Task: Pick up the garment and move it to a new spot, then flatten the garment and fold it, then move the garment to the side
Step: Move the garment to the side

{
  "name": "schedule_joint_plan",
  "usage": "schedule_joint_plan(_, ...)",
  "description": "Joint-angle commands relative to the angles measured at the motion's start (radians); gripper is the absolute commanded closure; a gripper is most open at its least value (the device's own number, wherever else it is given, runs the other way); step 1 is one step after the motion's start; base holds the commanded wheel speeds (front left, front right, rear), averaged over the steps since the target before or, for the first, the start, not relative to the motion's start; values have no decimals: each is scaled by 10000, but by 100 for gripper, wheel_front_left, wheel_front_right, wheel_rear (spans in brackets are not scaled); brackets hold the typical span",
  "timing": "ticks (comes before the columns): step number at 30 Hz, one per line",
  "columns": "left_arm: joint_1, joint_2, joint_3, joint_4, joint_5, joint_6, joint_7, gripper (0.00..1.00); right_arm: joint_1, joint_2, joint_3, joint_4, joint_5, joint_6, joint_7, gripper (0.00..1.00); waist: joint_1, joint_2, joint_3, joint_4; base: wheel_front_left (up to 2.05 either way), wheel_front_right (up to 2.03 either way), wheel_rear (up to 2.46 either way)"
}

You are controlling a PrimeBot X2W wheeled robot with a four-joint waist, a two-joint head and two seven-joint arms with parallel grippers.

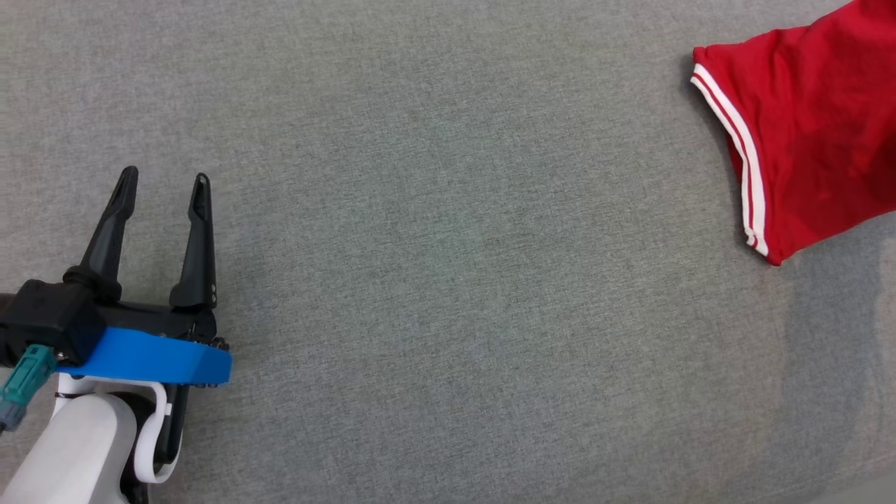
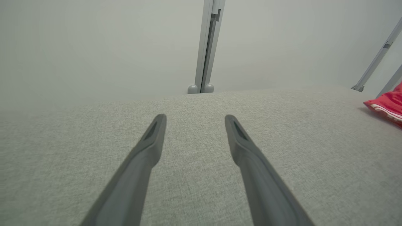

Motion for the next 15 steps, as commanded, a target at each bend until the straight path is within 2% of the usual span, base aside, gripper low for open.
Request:
schedule_joint_plan(1, -91, 0, -20, 11, 43, 29, -9, 0, -197, -18, -90, 114, -231, -3, -217, 82, -1, 0, -50, 114, 0, 0, 0)
schedule_joint_plan(2, -61, -2, -27, 49, 33, 23, -20, 0, -203, 24, -157, 194, -278, -3, -346, 0, -1, 0, -101, 168, 0, 0, 0)
schedule_joint_plan(10, 314, -324, -194, 416, -148, 4, -284, 0, 364, 423, -1113, 921, -958, -1, -700, 0, -1, 0, -980, 578, 0, 0, 0)
schedule_joint_plan(15, 708, -603, -274, 793, -293, -8, -489, 0, 1055, 744, -1774, 934, -865, -1, -1164, 0, -1, 0, -1848, 894, 0, 0, 0)
